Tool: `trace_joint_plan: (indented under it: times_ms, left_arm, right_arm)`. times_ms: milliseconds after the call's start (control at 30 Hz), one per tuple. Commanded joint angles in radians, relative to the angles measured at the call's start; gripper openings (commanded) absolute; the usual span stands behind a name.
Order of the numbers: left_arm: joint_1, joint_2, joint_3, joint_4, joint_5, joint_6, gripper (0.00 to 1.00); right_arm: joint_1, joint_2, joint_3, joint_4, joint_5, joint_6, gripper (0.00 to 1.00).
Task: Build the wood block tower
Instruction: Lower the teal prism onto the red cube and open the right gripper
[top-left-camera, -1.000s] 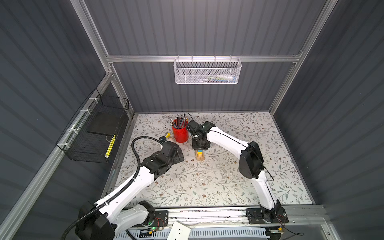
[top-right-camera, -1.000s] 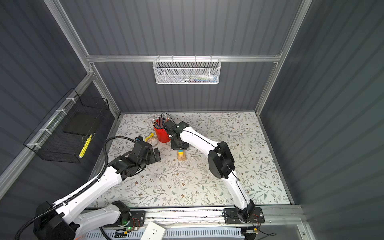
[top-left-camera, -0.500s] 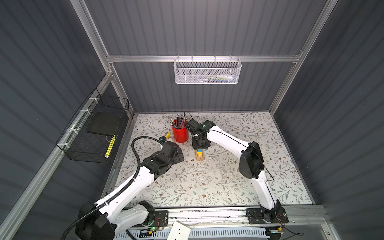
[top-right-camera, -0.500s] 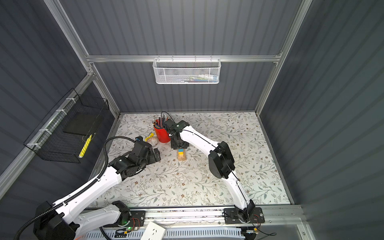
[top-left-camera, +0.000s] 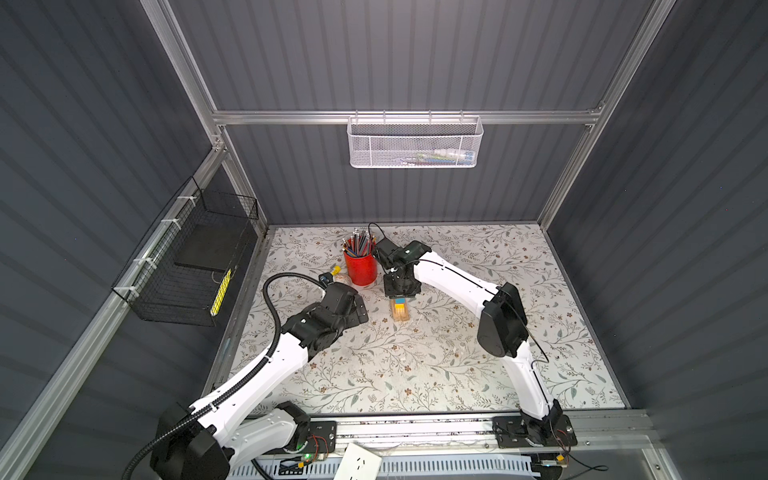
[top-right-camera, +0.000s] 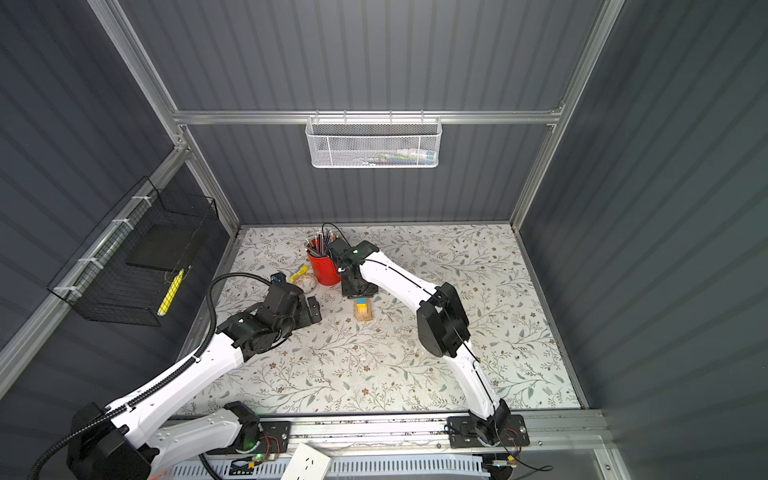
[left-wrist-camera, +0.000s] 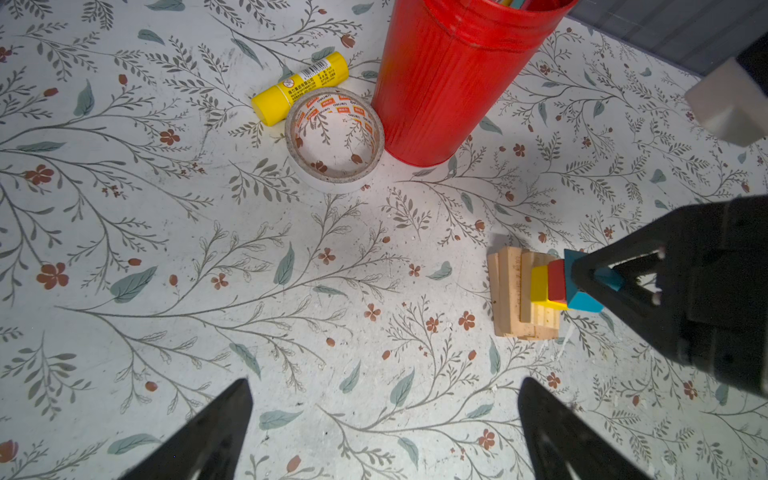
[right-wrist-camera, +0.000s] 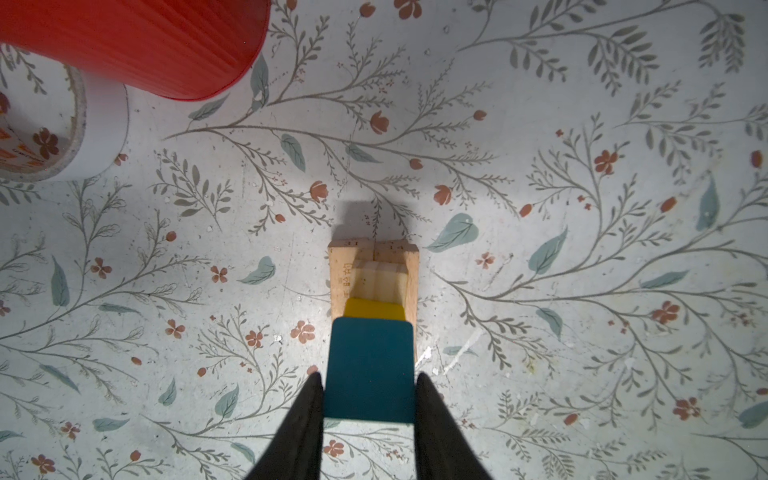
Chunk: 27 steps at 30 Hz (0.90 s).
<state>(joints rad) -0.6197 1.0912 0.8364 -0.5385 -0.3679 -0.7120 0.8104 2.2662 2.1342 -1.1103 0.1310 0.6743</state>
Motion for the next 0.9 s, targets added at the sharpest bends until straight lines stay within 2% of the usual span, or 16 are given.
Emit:
trace_joint_plan:
  times_ms: [0, 600, 867]
  left_arm:
    - [0.006, -0.003, 0.003, -0.021, -0.015, -0.009, 1.0]
    - [0.006, -0.002, 0.005, -0.025, -0.017, -0.007, 1.0]
    - [0.006, 0.001, 0.008, -0.022, -0.016, -0.007, 1.0]
  right_arm:
    - [-0.004, 0.025, 0.025, -0.01, 0.004, 0.009, 0.34]
    - [-0.008, 0.04, 0.026, -0.007, 0.013, 0.024, 0.36]
    - [-0.008, 0.033, 0.039, -0.007, 0.003, 0.025, 0.47]
